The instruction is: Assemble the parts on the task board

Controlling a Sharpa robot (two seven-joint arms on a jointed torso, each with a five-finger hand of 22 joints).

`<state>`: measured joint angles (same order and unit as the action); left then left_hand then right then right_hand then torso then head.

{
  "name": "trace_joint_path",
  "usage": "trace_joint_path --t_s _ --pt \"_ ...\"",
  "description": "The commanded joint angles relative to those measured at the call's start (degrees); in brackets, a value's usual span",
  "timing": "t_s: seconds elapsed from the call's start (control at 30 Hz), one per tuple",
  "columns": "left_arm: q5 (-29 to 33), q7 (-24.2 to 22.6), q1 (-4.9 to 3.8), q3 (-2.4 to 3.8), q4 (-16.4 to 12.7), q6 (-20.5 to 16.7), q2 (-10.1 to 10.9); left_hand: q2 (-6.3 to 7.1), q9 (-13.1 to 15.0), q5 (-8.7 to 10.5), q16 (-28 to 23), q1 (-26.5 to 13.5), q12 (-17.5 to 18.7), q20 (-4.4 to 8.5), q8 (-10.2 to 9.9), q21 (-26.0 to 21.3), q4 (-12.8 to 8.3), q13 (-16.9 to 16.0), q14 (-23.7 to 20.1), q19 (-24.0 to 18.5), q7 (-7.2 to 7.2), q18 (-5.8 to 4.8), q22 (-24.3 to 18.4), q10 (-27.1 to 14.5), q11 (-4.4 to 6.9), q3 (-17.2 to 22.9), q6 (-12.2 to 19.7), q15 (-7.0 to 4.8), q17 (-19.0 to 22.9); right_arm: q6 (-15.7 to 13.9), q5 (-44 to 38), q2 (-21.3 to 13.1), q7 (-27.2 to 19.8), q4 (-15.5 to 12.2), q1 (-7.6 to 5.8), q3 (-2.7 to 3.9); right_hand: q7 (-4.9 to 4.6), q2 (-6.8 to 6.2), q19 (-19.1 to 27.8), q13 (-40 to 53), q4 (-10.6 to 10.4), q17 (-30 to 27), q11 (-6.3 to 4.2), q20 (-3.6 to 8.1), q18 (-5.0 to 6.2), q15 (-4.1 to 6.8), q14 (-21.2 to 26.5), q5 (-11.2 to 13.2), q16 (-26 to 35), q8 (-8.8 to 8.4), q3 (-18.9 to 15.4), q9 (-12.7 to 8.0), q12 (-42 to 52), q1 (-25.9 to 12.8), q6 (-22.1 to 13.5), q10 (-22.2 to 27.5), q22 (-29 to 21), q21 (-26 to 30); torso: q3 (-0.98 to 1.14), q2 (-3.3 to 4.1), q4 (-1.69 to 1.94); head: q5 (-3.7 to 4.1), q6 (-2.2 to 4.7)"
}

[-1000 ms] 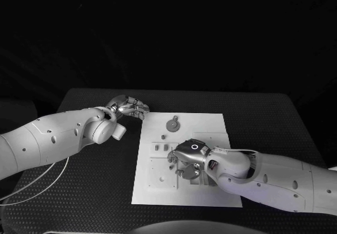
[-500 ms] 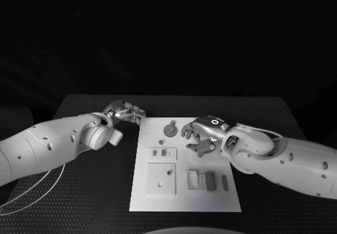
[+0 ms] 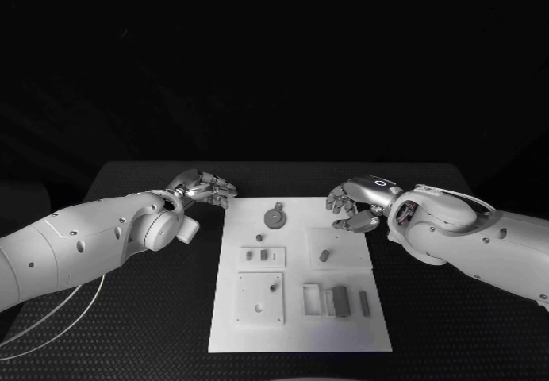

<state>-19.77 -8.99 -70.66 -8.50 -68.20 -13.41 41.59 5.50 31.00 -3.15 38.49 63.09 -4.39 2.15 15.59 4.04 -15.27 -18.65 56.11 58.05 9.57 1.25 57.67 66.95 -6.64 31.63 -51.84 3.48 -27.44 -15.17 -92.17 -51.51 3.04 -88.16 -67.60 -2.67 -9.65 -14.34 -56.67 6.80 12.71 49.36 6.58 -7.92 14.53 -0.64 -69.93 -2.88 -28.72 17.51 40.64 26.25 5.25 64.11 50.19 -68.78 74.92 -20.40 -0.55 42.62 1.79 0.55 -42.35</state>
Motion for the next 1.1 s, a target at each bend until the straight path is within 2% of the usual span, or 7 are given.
trace_joint_path --t_s 0.03,0.27,0.4,0.6,0.9,0.97,1.1 --pt "0.3 -1.0 -0.07 0.04 0.0 0.4 0.0 -0.21 -0.1 0.07 -0.3 -0.3 -0.2 0.03 0.2 0.0 0.0 -0.1 0.5 0.4 -0.23 0.20 -0.1 0.3 0.04 -0.4 -0.2 -0.05 -0.1 4.2 -0.7 -0.8 -0.2 -0.8 0.70 -0.43 -0.17 -1.01 0.5 0.1 -0.7 0.1 0.28 0.07 0.36 0.00 0.5 0.0 0.3 0.01 -0.1 -0.1 -0.3 -0.1 -0.4 0.2 1.3 0.1 -0.03 0.05 0.02 0.14 -0.05" --pt "0.3 -1.0 -0.07 0.04 -0.1 0.4 0.3 -0.20 -0.1 0.08 -0.3 -0.3 -0.2 0.04 0.2 0.0 0.0 -0.1 0.5 0.4 -0.22 0.20 -0.1 0.3 0.03 -0.5 -0.2 -0.05 -0.2 5.2 -3.9 -1.6 -0.1 -3.1 3.31 -1.19 -0.13 -1.37 0.7 0.2 -1.1 0.2 0.26 0.03 0.41 0.00 0.6 0.0 0.3 -0.03 -0.1 -0.2 -0.3 -0.2 -0.5 0.2 1.4 0.1 -0.01 0.06 -0.05 0.02 -0.41" --pt "0.3 -1.0 -0.07 0.04 -0.1 0.5 0.3 -0.19 -0.1 0.07 -0.3 -0.3 -0.2 0.04 0.2 0.0 0.0 -0.1 0.5 0.4 -0.22 0.20 -0.1 0.2 0.03 -0.5 -0.2 -0.05 -0.2 5.1 -5.7 -1.0 -0.1 -3.3 4.67 -1.47 0.10 -1.62 0.8 0.2 -1.1 0.2 0.26 0.01 0.44 0.00 0.7 0.0 0.4 -0.05 0.0 -0.2 -0.3 0.1 -0.6 0.2 1.4 0.1 0.01 0.07 0.01 -0.04 -0.63" --pt "0.3 -1.0 -0.07 0.04 -0.1 0.5 0.5 -0.19 -0.1 0.07 -0.3 -0.3 -0.2 0.04 0.2 0.0 0.0 -0.1 0.5 0.4 -0.22 0.20 -0.1 0.2 0.03 -0.5 -0.2 -0.05 -0.2 4.4 -7.1 0.2 -0.4 -3.0 5.76 -1.90 0.12 -1.63 0.8 0.2 -1.1 0.2 0.26 0.00 0.44 -0.01 0.7 0.0 0.4 -0.05 0.0 -0.3 -0.3 0.1 -0.7 0.2 1.4 0.1 -0.01 0.05 0.10 -0.12 -0.79" --pt "0.3 -1.0 -0.07 0.04 -0.3 0.6 0.5 -0.19 -0.1 0.07 -0.3 -0.3 -0.2 0.04 0.2 0.0 0.0 -0.1 0.5 0.4 -0.22 0.20 -0.1 0.2 0.03 -0.5 -0.2 -0.05 -0.2 3.3 -8.0 1.9 -0.5 -2.5 6.82 -1.97 0.13 -1.63 0.8 0.2 -1.1 0.2 0.26 0.00 0.43 -0.01 0.7 0.0 0.4 -0.05 0.0 -0.3 -0.3 0.1 -0.7 0.2 1.4 0.1 -0.04 0.08 0.15 -0.17 -1.03" --pt "0.3 -1.0 -0.07 0.04 -0.2 0.6 0.6 -0.20 -0.1 0.08 -0.3 -0.3 -0.1 0.03 0.2 0.0 0.0 -0.1 0.5 0.4 -0.21 0.19 -0.1 0.2 0.01 -0.5 -0.2 -0.05 -0.2 3.4 -8.2 2.0 -0.4 -2.5 6.84 -1.97 0.30 -0.18 0.6 0.3 -1.1 0.3 0.11 0.13 0.47 0.14 0.4 0.0 0.2 0.25 0.6 -0.1 -0.2 0.9 -0.2 0.1 1.4 -0.1 -0.05 0.05 0.13 -0.22 -1.07" --pt "0.3 -0.9 -0.07 0.04 -0.2 0.8 0.6 -0.21 -0.1 0.08 -0.4 -0.4 -0.1 0.03 0.2 0.0 0.0 -0.1 0.5 0.4 -0.20 0.18 -0.1 0.2 0.00 -0.5 -0.2 -0.05 -0.3 3.6 -8.5 2.2 -0.3 -2.4 6.84 -1.98 0.22 1.23 0.3 0.6 -1.3 0.5 -0.14 0.17 0.47 0.36 0.1 0.0 0.0 0.80 0.7 0.1 0.1 1.3 0.8 -0.6 1.4 -0.4 -0.08 0.04 0.12 -0.20 -1.15"
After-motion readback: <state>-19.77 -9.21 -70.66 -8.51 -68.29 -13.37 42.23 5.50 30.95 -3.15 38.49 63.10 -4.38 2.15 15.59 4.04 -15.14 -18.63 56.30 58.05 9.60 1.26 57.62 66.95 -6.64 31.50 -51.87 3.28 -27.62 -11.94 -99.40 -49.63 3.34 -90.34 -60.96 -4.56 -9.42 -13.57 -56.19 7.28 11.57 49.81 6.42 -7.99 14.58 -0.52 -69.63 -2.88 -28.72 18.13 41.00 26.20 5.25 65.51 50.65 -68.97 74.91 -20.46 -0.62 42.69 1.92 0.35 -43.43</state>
